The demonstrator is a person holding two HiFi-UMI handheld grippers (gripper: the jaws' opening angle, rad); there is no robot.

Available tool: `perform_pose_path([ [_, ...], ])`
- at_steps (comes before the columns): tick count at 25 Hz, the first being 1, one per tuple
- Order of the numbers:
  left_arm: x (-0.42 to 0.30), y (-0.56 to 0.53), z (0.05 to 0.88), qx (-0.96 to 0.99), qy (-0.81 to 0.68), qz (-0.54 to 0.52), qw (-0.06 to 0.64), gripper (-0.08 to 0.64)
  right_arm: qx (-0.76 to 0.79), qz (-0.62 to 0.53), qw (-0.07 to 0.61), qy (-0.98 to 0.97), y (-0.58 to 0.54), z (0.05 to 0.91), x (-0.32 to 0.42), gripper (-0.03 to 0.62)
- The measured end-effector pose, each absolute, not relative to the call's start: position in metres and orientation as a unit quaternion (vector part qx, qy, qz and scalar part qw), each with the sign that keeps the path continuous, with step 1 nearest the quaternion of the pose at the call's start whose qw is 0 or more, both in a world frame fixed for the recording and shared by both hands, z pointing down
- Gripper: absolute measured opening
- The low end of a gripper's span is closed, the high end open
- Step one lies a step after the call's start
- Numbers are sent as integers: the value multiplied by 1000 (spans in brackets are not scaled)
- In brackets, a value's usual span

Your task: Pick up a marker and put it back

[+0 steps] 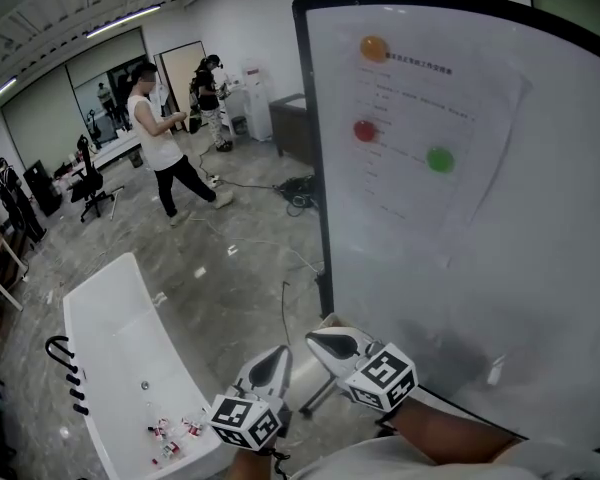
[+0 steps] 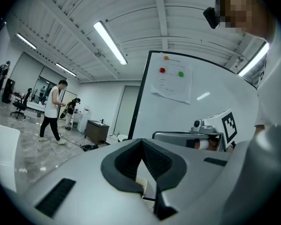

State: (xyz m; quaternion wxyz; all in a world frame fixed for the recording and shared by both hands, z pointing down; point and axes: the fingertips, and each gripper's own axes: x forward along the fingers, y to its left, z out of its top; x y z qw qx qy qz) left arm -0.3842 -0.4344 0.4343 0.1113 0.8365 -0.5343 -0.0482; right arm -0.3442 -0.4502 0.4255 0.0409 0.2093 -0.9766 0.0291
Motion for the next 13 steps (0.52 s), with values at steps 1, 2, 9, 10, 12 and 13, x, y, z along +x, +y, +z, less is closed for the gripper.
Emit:
perform_pose_path([
  [1, -384, -434, 434, 837, -534, -48, 110, 2, 211, 30, 40, -976, -451, 425, -344, 2],
  [2, -385, -434, 434, 837, -533, -48, 111, 2, 213, 31, 39, -976, -451, 424, -344, 2],
  [9, -385, -431, 433, 840, -529, -52, 112, 2, 213, 33, 36, -976, -447, 423, -347, 2],
  [10, -385, -431, 432, 840, -529, -51, 111, 2, 213, 34, 36, -976, -447, 423, -347, 2],
  [12, -385, -430, 433, 840, -530, -49, 109, 2, 213, 36, 37, -976, -447, 425, -348, 2],
  [13, -385, -430, 433, 840, -530, -48, 108, 2, 213, 37, 37, -976, -447, 426, -348, 2],
])
